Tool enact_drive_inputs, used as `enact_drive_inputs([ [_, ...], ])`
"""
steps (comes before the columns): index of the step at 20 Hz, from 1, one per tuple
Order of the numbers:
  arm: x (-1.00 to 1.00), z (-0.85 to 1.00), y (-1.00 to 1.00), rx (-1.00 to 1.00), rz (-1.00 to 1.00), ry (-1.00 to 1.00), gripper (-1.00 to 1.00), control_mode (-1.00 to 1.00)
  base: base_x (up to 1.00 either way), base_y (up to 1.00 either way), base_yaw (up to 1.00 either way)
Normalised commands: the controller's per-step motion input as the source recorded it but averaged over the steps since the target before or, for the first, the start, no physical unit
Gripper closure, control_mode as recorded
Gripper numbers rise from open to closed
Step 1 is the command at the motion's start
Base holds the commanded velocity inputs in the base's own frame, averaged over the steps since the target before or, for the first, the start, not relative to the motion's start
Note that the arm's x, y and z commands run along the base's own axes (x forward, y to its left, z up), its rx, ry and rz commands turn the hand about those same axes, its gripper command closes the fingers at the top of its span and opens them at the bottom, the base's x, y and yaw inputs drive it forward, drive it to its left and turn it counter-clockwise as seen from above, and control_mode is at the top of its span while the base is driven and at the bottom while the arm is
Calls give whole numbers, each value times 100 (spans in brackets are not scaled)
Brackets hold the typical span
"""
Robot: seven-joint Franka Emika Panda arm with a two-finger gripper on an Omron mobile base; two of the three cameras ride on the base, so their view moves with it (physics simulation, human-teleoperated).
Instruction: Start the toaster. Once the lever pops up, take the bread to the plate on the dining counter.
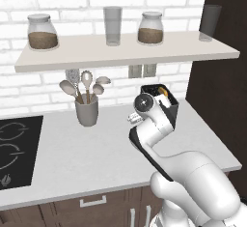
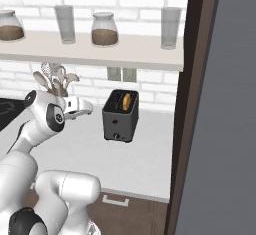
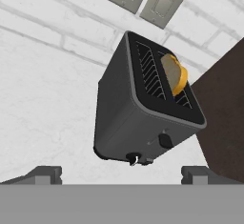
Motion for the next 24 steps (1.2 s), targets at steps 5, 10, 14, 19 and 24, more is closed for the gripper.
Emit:
enact_drive_inputs([
  [5,0,0,0,0,0,0,-100,-100,0,0,0],
  [10,0,0,0,0,0,0,-100,-100,0,0,0],
  [14,0,0,-1,0,0,0,-100,-100,0,0,0],
  [19,0,4,-19,10,0,0,-100,-100,0,0,0],
  [24,0,28,-38,20,0,-4,-100,-100,0,0,0],
])
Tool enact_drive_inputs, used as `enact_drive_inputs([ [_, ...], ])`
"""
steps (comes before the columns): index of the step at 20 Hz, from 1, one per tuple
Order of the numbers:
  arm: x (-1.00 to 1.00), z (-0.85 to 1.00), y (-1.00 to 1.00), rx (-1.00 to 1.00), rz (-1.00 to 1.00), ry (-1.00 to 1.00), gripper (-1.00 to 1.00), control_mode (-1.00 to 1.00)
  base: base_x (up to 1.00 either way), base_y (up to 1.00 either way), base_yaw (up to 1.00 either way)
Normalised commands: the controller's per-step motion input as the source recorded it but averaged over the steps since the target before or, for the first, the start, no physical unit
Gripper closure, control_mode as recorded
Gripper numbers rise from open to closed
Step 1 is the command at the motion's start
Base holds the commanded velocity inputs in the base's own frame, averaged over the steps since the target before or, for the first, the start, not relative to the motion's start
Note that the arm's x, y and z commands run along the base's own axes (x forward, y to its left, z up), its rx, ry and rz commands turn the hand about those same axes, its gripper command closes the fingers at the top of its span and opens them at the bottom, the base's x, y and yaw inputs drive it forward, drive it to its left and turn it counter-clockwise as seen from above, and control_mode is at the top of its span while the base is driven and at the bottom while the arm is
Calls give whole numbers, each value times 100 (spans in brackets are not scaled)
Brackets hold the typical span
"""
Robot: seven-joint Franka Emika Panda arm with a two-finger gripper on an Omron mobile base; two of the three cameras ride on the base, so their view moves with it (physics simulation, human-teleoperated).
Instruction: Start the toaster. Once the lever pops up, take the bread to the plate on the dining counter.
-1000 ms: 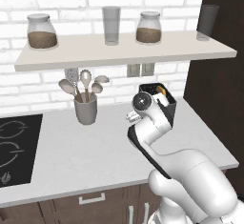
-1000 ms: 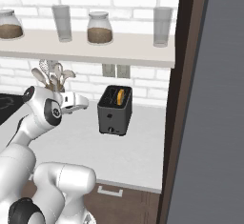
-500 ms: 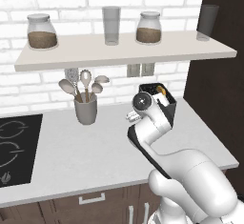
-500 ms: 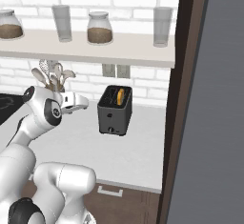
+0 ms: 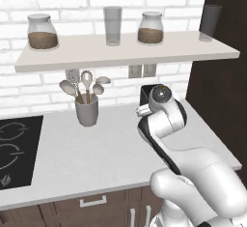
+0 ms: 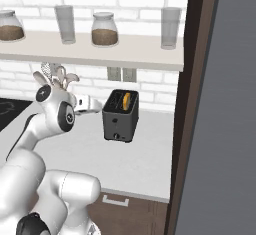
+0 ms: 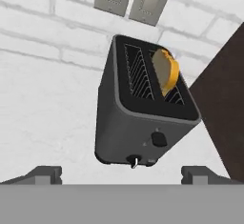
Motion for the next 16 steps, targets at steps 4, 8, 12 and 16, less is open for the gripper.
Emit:
enact_drive_inputs([
  [4,0,35,-38,18,2,-10,-100,-100,0,0,0],
  [8,0,22,-33,16,3,-8,-100,-100,0,0,0],
  [12,0,21,-34,17,0,-5,-100,-100,0,0,0],
  [16,0,30,-24,14,0,0,-100,-100,0,0,0],
])
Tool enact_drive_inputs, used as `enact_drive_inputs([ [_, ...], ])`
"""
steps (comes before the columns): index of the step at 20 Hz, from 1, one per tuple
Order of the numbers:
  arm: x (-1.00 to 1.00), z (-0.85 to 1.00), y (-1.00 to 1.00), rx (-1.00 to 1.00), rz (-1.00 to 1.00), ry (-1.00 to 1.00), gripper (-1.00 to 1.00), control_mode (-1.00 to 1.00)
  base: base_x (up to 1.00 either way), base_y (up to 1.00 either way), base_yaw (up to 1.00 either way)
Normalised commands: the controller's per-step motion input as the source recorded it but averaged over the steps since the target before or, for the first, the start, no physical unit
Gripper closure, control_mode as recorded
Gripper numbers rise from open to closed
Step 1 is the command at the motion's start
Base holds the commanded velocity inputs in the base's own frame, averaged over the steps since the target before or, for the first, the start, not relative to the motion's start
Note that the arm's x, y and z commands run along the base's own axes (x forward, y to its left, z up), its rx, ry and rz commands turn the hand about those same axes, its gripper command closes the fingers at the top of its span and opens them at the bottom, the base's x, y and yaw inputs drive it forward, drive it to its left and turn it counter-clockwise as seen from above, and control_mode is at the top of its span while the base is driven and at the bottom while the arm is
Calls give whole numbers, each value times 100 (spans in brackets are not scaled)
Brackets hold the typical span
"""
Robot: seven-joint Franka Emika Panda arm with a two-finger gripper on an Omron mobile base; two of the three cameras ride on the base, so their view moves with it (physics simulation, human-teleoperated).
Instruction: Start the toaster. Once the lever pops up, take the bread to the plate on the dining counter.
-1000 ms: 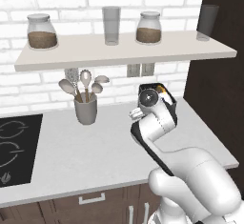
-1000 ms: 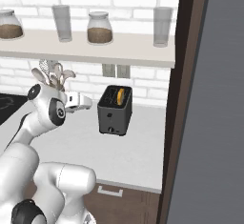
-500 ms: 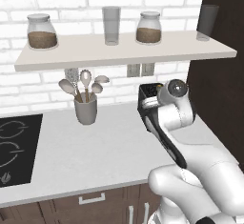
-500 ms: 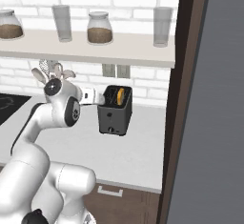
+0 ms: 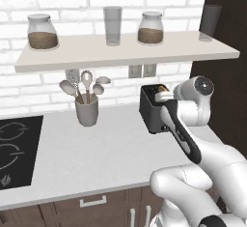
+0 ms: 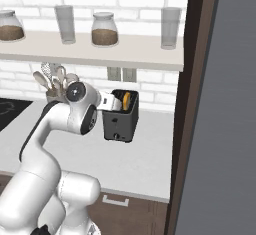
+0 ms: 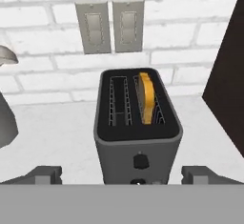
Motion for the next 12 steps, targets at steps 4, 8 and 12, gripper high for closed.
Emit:
enact_drive_inputs([
  [4,9,2,-23,9,0,1,-100,-100,0,0,0],
  [8,8,0,-19,2,0,0,-100,-100,0,0,0],
  [12,14,0,-10,0,-1,5,-100,-100,0,0,0],
])
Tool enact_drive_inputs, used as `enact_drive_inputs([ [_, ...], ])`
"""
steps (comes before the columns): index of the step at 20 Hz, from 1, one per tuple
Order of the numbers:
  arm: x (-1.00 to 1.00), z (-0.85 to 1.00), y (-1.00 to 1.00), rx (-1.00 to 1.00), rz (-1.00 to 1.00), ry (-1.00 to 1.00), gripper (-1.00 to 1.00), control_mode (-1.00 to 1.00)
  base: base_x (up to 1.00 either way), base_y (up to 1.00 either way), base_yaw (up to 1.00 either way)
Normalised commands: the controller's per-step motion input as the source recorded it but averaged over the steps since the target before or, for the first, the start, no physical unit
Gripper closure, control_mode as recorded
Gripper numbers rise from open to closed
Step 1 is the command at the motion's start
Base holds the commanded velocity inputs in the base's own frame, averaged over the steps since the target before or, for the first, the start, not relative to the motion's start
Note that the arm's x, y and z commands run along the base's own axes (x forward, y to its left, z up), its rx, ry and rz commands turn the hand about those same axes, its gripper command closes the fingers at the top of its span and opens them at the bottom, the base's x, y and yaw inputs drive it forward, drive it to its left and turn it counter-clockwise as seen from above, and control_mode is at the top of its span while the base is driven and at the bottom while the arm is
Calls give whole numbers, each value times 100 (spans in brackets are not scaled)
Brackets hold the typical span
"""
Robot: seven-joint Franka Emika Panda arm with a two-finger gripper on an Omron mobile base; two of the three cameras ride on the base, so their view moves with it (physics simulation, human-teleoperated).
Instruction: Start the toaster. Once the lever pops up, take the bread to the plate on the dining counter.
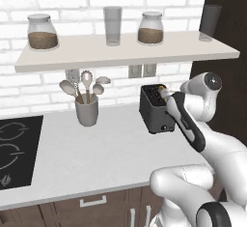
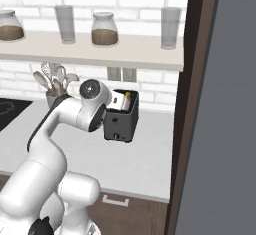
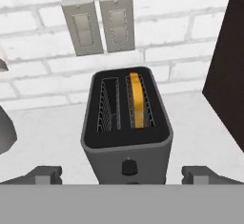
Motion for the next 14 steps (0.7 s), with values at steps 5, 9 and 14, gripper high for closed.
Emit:
enact_drive_inputs([
  [5,27,-5,-26,0,-3,5,-100,-100,0,0,0],
  [9,20,-6,-13,0,-1,0,-100,-100,0,0,0],
  [14,24,-3,0,0,0,0,-100,-100,0,0,0],
])
